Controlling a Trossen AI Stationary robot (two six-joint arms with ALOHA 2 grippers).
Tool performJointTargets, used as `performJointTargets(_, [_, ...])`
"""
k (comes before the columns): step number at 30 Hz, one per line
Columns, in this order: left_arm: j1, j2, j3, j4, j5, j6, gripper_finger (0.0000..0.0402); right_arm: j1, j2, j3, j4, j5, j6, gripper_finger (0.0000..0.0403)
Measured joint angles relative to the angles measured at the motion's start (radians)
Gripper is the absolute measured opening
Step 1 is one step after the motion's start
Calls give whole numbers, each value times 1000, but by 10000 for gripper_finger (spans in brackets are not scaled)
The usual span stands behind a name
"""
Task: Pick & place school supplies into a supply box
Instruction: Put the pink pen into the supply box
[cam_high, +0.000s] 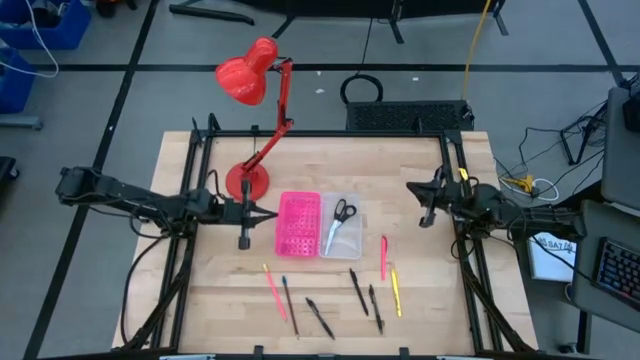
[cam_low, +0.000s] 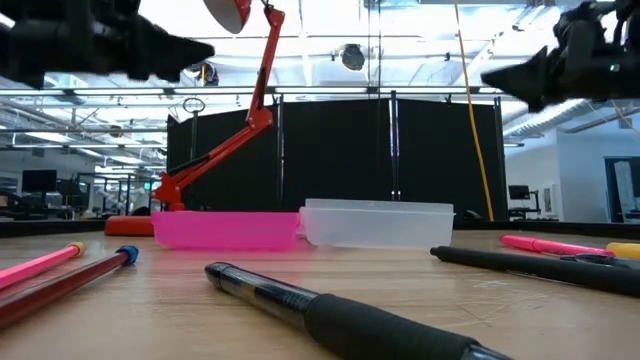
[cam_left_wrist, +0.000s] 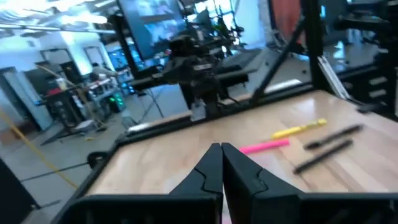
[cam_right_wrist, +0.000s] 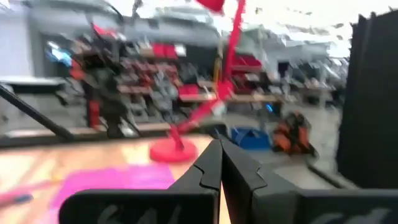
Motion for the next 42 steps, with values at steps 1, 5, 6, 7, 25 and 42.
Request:
performJointTargets(1, [0, -1, -11, 2, 2, 0, 5, 0, 1, 0, -27, 30, 2, 0])
performJointTargets(5, [-3, -3, -32, -7, -5, -12, 8, 0, 14, 0, -144, 118, 22, 0])
performJointTargets(6, [-9, -14, -32, -29, -22, -15, 8, 0, 17, 0, -151, 124, 36, 0])
performJointTargets(7, [-18, -33, -32, -61, -49, -21, 7, 0, 21, 0, -153, 124, 51, 0])
performJointTargets(25, [-217, -573, -91, -483, -167, 67, 2, 1, 39, 0, -142, 121, 168, 0])
performJointTargets(42, [-176, -680, -154, -530, -253, 60, 18, 1, 41, 0, -139, 121, 158, 0])
